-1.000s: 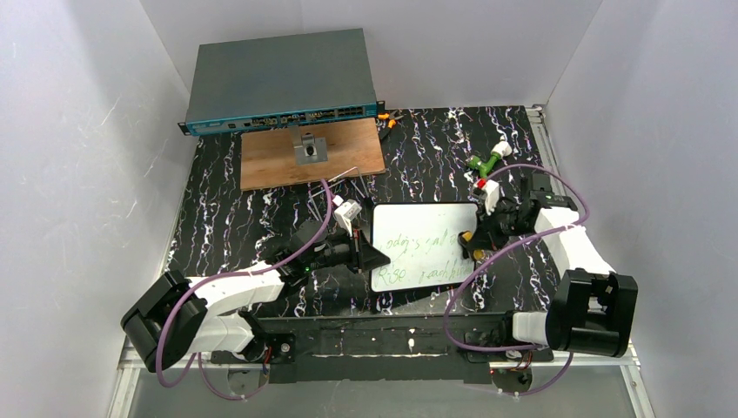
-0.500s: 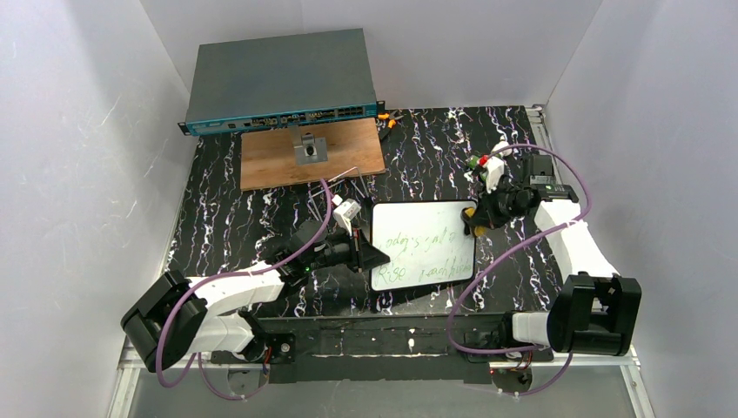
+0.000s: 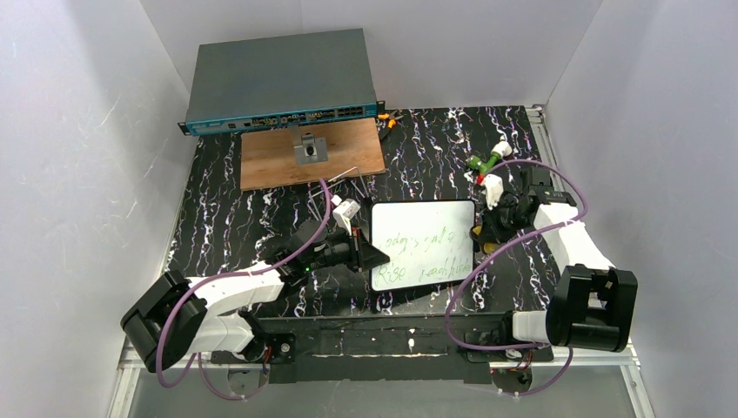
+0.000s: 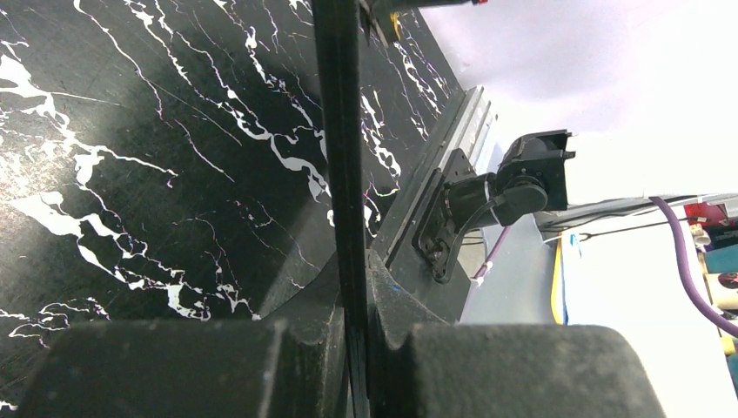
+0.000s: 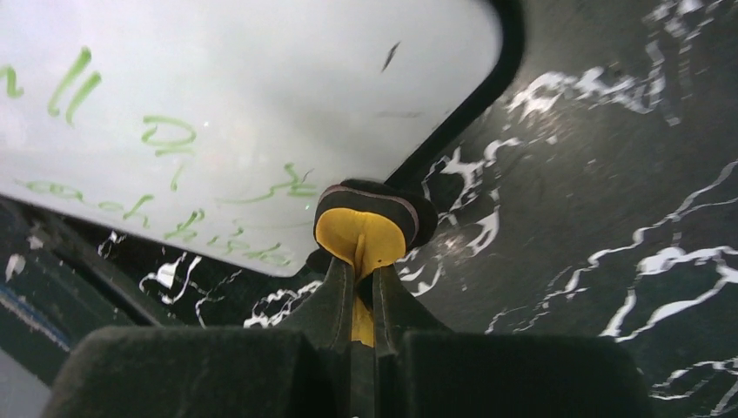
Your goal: Erase the whiteboard
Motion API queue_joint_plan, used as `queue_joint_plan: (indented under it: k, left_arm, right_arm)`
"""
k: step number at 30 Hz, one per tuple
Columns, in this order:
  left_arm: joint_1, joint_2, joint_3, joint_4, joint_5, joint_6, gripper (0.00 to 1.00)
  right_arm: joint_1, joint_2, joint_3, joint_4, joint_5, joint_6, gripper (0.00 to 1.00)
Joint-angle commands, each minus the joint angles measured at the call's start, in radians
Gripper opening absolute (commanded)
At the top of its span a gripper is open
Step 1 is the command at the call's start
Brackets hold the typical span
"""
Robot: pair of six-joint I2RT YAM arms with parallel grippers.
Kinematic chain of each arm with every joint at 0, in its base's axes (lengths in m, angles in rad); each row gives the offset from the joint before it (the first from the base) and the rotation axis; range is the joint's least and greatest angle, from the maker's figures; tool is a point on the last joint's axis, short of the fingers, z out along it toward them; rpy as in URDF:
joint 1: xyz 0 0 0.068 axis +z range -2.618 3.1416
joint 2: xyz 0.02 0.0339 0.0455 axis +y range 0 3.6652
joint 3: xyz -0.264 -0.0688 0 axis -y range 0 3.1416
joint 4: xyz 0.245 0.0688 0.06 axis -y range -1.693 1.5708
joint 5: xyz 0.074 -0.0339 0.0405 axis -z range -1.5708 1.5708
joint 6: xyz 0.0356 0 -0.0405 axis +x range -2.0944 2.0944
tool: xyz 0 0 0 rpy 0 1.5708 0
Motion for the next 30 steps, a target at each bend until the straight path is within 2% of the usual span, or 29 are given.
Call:
queue_joint_plan:
  k: [1, 9, 18, 23, 30]
  left_arm:
    - [-0.002, -0.017, 0.011, 0.075, 0.032, 0.067, 0.0]
    - [-0.001, -0.016, 0.01, 0.075, 0.026, 0.06, 0.0]
    - [-0.001, -0.02, -0.008, 0.089, 0.005, 0.043, 0.0]
    - [-0.001, -0.027, -0.008, 0.074, -0.013, 0.048, 0.0]
    - [-0.002, -0.004, -0.013, 0.099, -0.033, 0.018, 0.0]
  right_arm:
    - [0.001, -0.009, -0.035, -0.093, -0.053, -0.095, 0.01]
    - [0.009, 0.0, 0.103, -0.095, -0.151, -0.049, 0.01]
    - [0.051, 0.02, 0.249, -0.084, -0.194, 0.01, 0.01]
    - [0.158, -0.013, 0.211, -0.157, -0.259, -0.075, 0.01]
    - [0.316, -0.079, 0.161, -0.165, -0.254, -0.138, 0.01]
